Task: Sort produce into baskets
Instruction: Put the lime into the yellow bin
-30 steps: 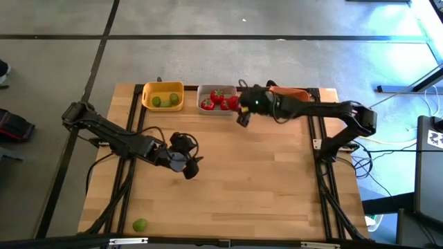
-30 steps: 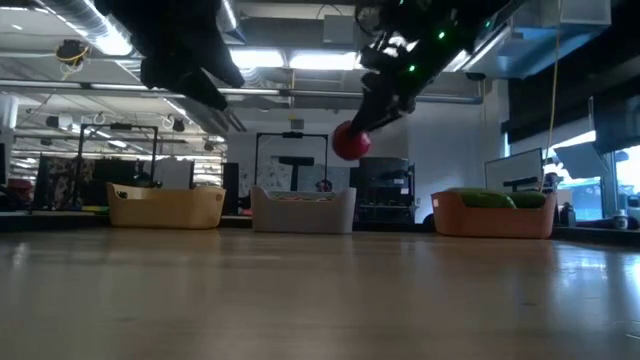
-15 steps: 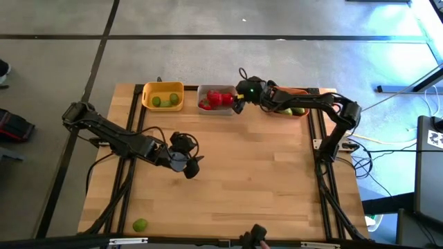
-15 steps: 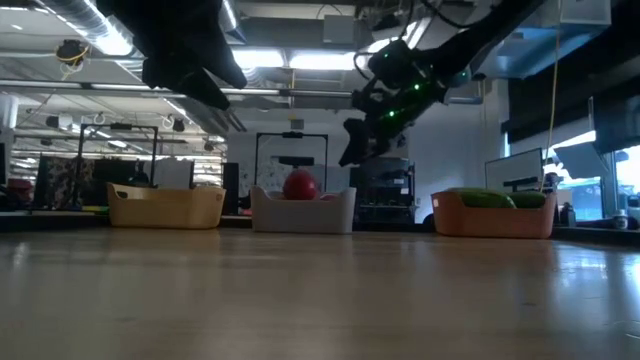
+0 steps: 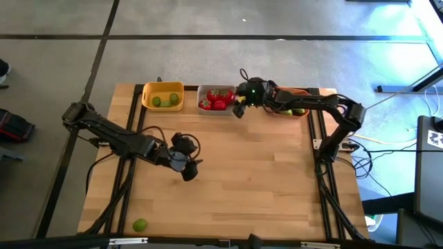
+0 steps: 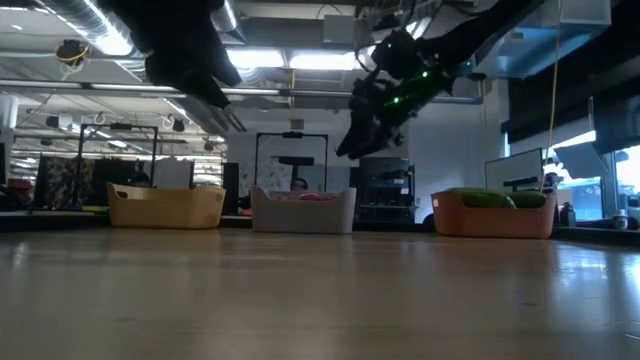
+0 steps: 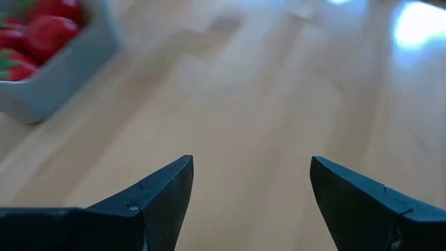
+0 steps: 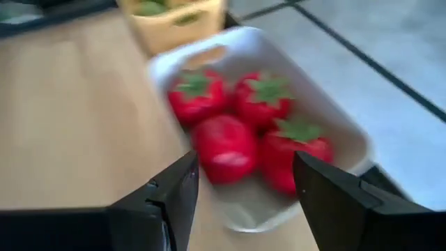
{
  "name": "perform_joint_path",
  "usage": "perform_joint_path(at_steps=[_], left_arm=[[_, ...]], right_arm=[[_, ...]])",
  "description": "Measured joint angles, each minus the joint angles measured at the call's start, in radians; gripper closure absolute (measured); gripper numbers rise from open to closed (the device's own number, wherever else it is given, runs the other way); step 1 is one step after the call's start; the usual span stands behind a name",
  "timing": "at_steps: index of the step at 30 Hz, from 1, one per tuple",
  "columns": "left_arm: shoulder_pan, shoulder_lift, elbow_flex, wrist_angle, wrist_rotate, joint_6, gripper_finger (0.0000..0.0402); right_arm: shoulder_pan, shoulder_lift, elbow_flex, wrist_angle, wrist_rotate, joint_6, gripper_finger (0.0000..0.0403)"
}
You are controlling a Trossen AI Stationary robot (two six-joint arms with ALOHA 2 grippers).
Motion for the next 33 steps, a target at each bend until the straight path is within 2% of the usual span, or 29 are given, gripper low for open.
perform_joint_path(at_steps=[4,8,11,17,20,26,33], left_arm=[[-0.007,-0.001,0.061,-0.076,0.12,0.053,0.0119],[-0.024,-0.002,0.112,-0.088,0.202,0.105,0.0119],[-0.064,-0.002,0.134,-0.119,0.265,0.073,0.0119],[-0.172,0.002,0.14,-0.177,0.364,-0.24,0.0119],[-0.259,0.019,0.14,-0.232,0.432,-0.408,0.0119],[-0.4,0.087,0.14,-0.242,0.506,-0.705,0.0119],[-0.515,0.192,0.14,-0.242,0.706,-1.008,0.0119]], right_arm=[[0.058,-0.017,0.0,-0.015,-0.068,0.007,0.0167],[0.128,-0.017,0.0,-0.009,-0.102,0.04,0.0116],[0.19,-0.017,0.0,-0.012,-0.095,0.025,0.0073],[0.312,-0.017,0.0,-0.013,-0.056,-0.014,0.0028],[0.352,-0.017,0.0,-0.013,-0.004,-0.025,0.0025],[0.378,-0.017,0.0,-0.012,0.009,-0.044,0.0024],[0.374,-0.017,0.0,-0.018,0.01,-0.044,0.0024]])
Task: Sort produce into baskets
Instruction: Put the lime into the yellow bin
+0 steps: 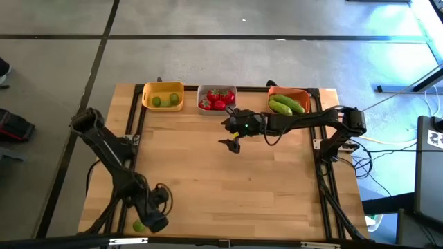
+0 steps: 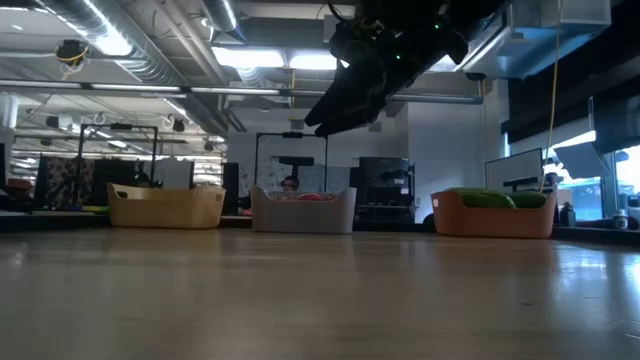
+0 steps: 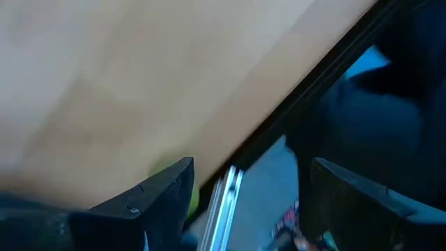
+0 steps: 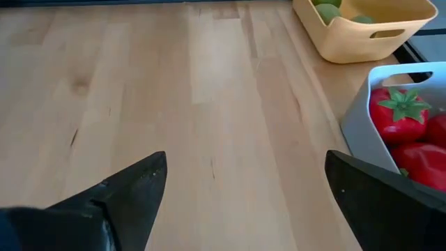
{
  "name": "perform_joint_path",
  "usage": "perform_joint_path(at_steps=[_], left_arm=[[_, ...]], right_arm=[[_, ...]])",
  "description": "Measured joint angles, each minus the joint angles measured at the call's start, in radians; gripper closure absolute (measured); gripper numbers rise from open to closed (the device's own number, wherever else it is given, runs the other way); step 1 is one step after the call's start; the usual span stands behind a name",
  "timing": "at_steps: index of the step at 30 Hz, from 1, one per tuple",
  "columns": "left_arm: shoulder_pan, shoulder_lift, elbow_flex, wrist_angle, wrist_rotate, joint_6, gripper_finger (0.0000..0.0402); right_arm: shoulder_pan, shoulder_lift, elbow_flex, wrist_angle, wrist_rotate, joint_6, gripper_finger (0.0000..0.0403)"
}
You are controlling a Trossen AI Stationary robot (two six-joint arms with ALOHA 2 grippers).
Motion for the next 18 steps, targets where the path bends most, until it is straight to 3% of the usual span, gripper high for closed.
perform_joint_path(at_steps=[6,18], left_arm=[[-0.058,0.082,0.0,0.009,0.148,-0.127,0.0119],[-0.07,0.233,-0.001,0.003,0.275,-0.053,0.0119]], right_arm=[[0.0,0.0,0.0,-0.002,0.0,0.0,0.0024],[0.0,0.0,0.0,-0.032,0.0,0.0,0.0024]])
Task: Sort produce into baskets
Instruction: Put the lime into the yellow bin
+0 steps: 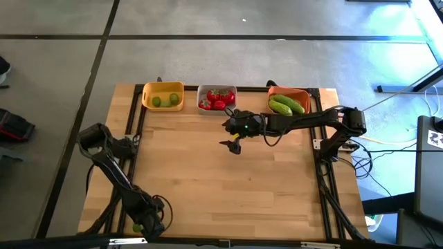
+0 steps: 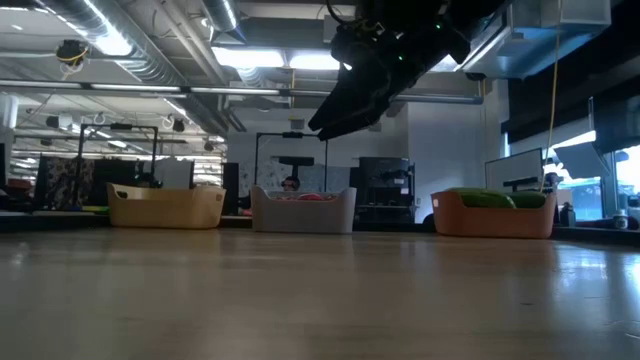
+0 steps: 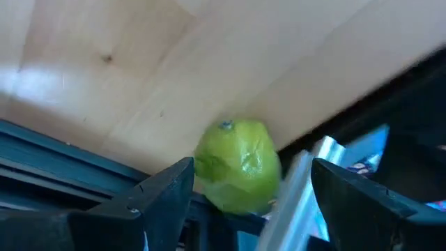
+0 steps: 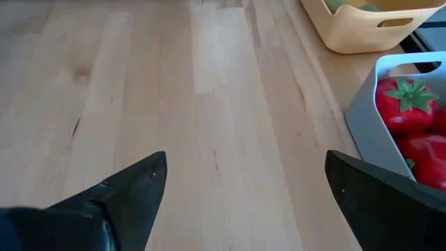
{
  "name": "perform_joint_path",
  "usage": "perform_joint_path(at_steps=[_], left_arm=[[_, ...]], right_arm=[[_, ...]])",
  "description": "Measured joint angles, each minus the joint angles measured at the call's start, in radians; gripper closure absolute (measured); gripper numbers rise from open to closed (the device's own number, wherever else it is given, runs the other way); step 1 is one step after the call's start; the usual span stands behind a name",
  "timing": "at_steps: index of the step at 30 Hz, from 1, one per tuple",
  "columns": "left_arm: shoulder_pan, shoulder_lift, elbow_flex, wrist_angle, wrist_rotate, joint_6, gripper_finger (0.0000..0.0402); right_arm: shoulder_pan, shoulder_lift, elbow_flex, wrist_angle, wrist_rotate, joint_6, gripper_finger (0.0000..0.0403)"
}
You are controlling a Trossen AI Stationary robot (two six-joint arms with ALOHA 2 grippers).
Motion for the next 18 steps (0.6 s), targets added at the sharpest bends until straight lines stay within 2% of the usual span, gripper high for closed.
perform_joint_path(at_steps=[5,18], left_arm=[[0.0,0.038,0.0,0.001,0.046,0.034,0.0134],[0.005,0.052,-0.001,0.004,0.056,0.117,0.0304]], right_arm=[[0.0,0.0,0.0,0.0,0.0,0.0,0.0024],[0.0,0.0,0.0,-0.016,0.0,0.0,0.0024]])
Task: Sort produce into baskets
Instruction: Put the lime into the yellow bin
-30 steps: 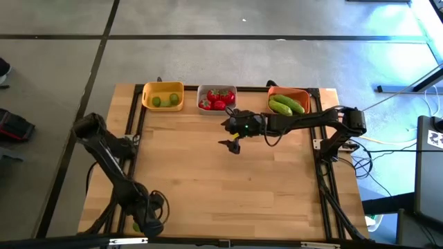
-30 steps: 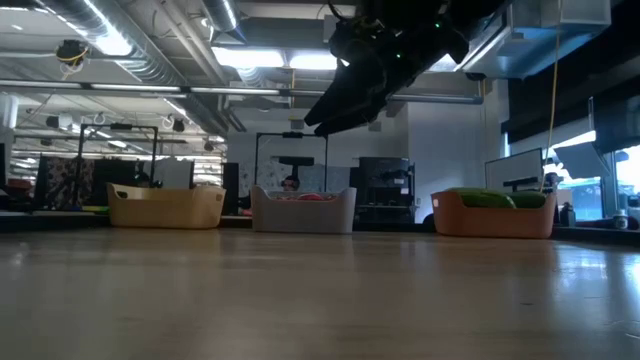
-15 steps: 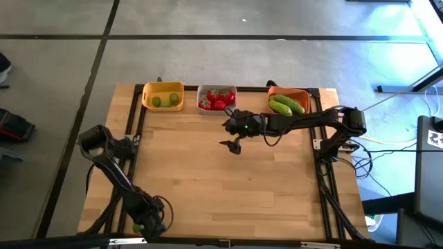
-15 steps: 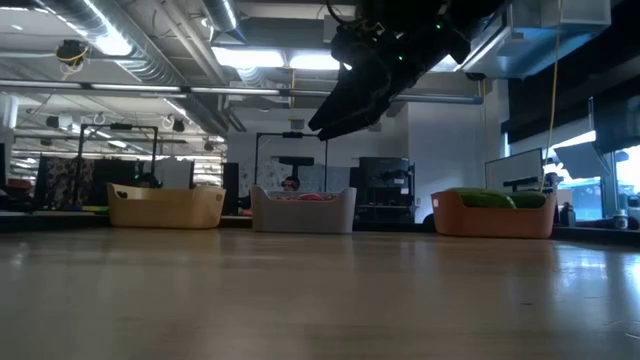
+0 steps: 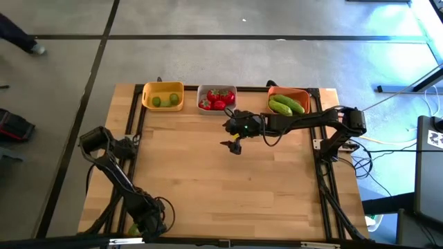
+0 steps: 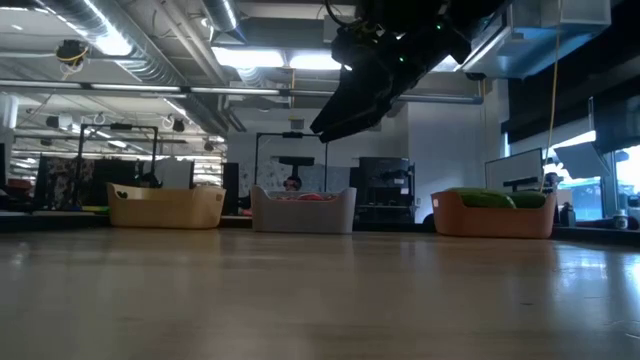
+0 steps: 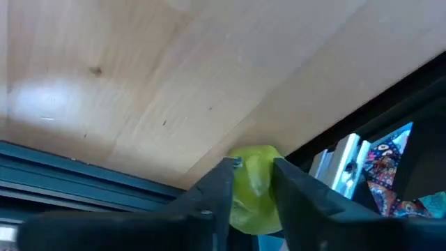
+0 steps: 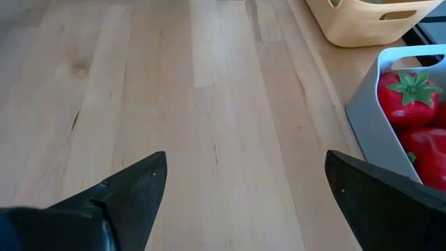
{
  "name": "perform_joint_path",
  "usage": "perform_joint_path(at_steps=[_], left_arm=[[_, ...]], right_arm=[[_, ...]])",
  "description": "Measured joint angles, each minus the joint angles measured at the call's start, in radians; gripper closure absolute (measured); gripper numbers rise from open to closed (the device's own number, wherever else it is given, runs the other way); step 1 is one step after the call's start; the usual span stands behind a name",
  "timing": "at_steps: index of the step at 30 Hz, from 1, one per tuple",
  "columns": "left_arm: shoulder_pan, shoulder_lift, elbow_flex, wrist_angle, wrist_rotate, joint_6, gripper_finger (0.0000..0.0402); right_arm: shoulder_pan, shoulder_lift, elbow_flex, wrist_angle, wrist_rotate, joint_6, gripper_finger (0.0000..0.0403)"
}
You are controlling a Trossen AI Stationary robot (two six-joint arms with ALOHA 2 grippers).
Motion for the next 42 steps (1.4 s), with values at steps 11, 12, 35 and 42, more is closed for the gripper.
perform_joint_path(at_steps=[11,12,35,42], left_arm=[[0.076,-0.161,0.0,-0.02,-0.178,0.103,0.0375],[0.083,-0.182,0.0,-0.034,-0.208,0.105,0.0379],[0.04,-0.296,0.0,-0.044,-0.298,-0.077,0.0187],[-0.01,-0.229,0.0,-0.026,-0.228,-0.226,0.0106]], right_arm=[[0.0,0.0,0.0,-0.004,0.0,0.0,0.0024],[0.0,0.0,0.0,-0.004,0.0,0.0,0.0024],[0.0,0.0,0.0,-0.023,0.001,0.0,0.0024],[0.0,0.0,0.0,-0.024,0.007,0.0,0.0024]])
